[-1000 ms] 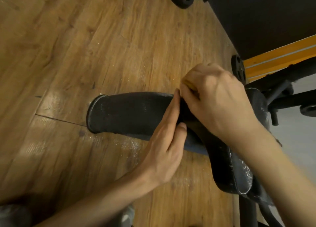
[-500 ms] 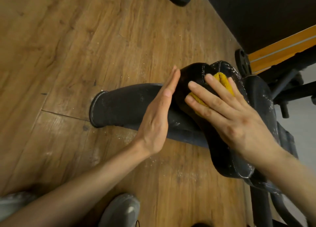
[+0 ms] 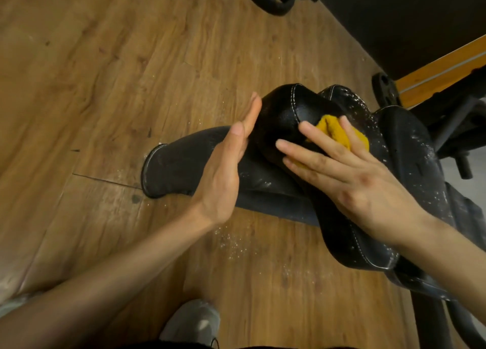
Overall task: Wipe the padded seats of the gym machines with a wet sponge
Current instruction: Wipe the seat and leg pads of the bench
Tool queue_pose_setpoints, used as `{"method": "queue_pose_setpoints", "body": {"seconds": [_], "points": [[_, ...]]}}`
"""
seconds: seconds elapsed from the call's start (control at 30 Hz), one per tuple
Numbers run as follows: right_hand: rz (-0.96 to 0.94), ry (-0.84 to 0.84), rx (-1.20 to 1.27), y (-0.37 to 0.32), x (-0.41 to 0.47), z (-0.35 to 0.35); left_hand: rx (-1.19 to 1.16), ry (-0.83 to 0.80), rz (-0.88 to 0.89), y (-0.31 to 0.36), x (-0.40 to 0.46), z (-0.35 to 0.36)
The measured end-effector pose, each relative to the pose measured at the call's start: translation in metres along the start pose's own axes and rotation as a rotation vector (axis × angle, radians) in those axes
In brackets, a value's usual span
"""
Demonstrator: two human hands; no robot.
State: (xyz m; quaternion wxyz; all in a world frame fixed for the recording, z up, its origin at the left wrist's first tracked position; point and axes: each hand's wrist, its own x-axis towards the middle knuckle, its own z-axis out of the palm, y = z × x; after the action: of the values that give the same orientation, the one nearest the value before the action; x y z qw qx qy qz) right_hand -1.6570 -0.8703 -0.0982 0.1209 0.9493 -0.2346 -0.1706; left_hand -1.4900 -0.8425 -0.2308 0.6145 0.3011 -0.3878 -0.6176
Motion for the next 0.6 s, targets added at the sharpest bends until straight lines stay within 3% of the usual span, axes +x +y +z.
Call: {"method": "queue_pose_setpoints", "body": {"seconds": [0.2,0.33,0.4,0.5,0.6], "points": [[-0.044,0.085,-0.086,-0.012,0.030,0.002,0.006,-0.025,-0.002,-0.002,0.003,-0.005],[0.137,-0.006,-0.016,-0.019,-0.025,0.014,0.229,-0.064,0.066,0.003,0.003,-0.013],[0.235,0.083,0.101,-0.027,-0.023,0.016,0.397,-0.078,0.149,0.008,0.006,-0.015],[0.403,0.393,0.296,-0.045,0.009,0.016,0.559,-0.103,0.291,0.016,0.016,-0.016],[0.580,0.473,0.202,-0.066,0.026,0.027,0.651,-0.177,0.364,0.022,0.026,-0.014]]}}
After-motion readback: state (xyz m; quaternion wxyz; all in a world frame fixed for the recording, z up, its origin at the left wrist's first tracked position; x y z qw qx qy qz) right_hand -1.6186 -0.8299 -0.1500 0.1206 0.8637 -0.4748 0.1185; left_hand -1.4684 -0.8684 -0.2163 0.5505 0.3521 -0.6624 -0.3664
